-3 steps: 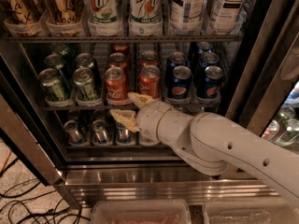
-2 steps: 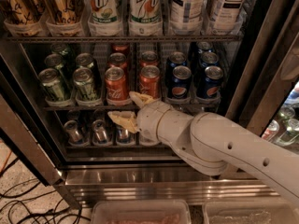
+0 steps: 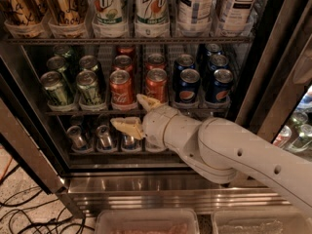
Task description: Pick coke can from middle shelf of fridge
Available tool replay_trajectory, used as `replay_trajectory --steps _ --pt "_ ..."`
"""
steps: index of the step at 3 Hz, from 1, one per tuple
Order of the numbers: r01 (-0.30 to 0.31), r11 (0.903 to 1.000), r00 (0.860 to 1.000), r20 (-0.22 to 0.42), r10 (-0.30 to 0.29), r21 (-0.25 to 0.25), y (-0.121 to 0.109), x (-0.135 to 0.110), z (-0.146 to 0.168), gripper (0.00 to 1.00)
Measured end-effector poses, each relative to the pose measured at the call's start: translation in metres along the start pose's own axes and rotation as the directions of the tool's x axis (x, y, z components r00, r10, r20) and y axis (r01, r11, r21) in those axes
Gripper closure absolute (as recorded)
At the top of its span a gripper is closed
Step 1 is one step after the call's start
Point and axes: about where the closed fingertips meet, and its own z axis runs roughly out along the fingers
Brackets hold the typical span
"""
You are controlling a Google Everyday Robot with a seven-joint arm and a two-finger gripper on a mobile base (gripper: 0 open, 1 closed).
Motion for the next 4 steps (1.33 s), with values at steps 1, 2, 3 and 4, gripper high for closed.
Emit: replay_trajectory --steps 1,2,3,4 --pt "-0.001 1.0000 1.000 0.000 0.001 0.009 -0.003 -0.001 0.000 0.12" --pt "-0.004 0.9998 1.000 -0.003 0.004 0.017 -0.007 -0.001 0.004 0.20" --pt "-0.009 0.9998 1.000 -0.002 0.009 0.015 -0.013 0.000 0.010 0.35" --pt "-0.012 0.9999 1.000 0.001 0.012 0.006 -0.019 0.000 0.020 0.32"
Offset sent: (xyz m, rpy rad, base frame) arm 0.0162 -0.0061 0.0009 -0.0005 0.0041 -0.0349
